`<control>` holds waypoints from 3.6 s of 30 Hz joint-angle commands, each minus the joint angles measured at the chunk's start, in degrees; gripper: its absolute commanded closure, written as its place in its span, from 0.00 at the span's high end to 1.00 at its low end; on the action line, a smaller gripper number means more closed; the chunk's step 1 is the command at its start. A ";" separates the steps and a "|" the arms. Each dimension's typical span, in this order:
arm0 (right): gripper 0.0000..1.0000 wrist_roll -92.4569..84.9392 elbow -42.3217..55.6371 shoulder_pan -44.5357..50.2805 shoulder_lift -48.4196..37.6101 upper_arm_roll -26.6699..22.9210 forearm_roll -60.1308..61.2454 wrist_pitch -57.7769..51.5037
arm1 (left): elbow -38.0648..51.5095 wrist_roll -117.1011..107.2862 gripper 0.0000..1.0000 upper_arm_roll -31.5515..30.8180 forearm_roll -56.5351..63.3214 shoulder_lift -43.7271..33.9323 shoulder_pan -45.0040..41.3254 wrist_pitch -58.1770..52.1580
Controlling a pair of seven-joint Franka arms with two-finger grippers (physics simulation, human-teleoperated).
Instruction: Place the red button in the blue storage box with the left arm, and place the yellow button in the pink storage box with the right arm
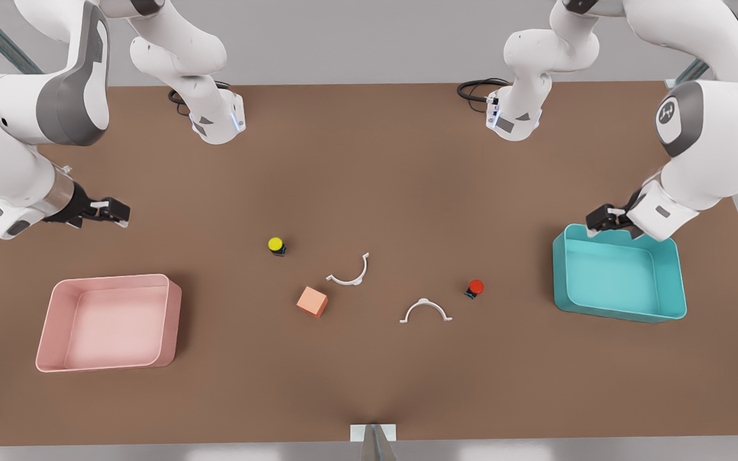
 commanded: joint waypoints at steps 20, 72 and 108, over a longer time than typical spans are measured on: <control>1.00 31.74 -33.85 10.46 8.13 15.11 -5.34 50.23 | -26.15 17.94 0.99 -0.19 1.92 18.66 -18.08 50.87; 0.46 33.07 -46.51 9.41 9.01 14.50 -8.59 65.26 | -1.89 1.77 1.00 2.53 -1.15 5.75 2.84 6.75; 1.00 13.90 4.03 -16.00 6.11 28.74 -9.21 6.64 | -3.65 1.85 1.00 2.80 -2.91 -2.34 2.84 5.52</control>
